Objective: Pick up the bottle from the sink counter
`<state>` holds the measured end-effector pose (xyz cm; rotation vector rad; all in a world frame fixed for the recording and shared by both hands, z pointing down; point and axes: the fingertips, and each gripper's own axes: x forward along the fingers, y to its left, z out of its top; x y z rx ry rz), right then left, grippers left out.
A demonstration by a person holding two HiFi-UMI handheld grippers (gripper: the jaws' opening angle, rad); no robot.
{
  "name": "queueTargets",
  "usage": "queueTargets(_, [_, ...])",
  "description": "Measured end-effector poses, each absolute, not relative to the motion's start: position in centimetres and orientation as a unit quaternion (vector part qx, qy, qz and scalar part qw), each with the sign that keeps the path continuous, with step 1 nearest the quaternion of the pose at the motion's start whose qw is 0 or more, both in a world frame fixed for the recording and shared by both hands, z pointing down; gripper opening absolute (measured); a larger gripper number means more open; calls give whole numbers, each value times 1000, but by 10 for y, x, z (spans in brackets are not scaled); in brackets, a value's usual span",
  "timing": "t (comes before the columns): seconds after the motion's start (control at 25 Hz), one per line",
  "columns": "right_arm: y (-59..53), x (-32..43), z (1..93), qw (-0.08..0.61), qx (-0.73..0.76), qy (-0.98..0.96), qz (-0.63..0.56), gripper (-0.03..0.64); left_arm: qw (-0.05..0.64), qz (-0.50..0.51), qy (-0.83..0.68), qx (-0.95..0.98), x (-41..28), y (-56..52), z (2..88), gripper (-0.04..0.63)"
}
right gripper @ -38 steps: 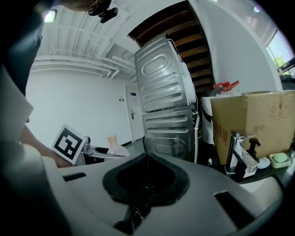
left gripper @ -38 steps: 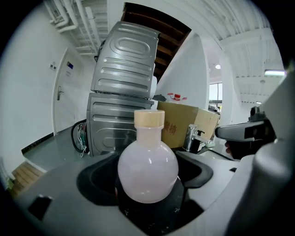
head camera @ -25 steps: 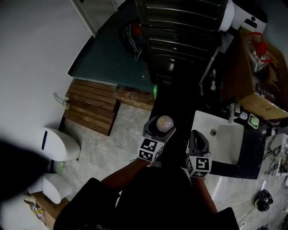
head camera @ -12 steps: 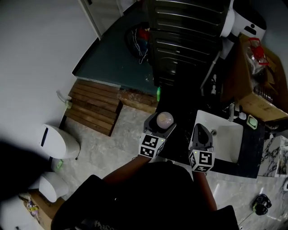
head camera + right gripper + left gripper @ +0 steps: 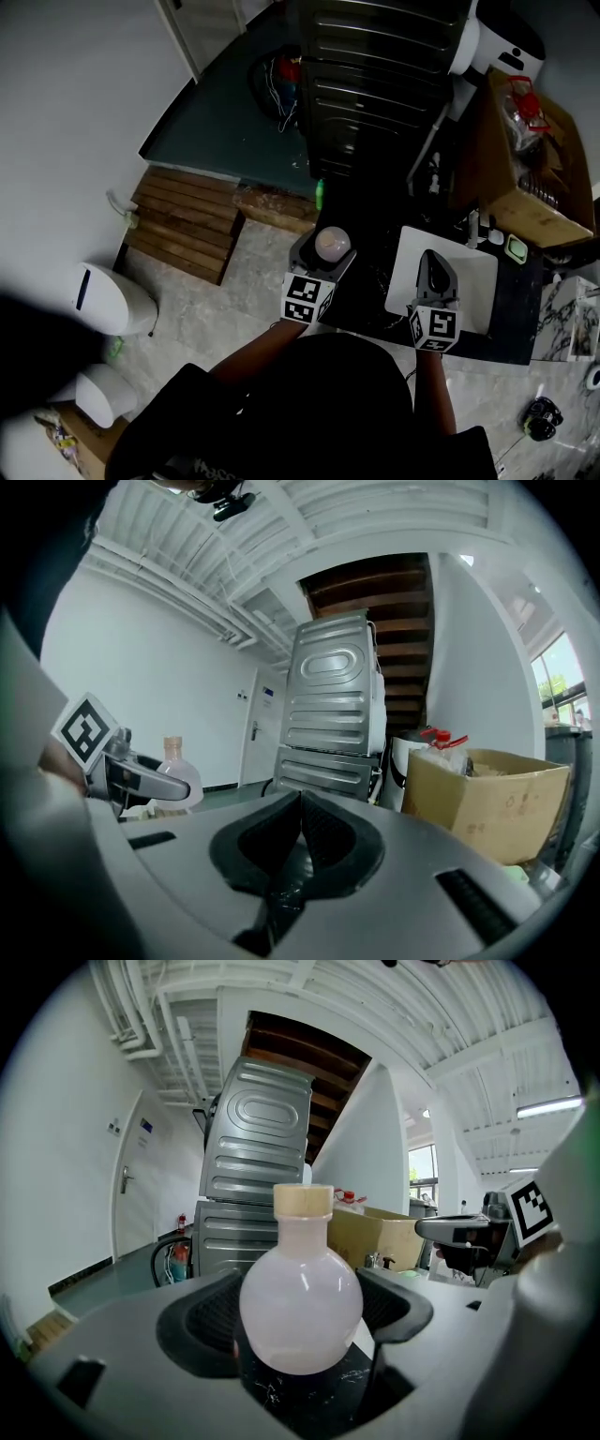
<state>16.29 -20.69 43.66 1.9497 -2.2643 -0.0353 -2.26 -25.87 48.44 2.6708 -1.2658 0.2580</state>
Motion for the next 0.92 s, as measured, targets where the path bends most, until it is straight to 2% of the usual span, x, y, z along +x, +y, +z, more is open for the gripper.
queueTargets(0.92, [-232,205,462,70,668,-740,35,37,84,88,-413,903,19,-308,491,376])
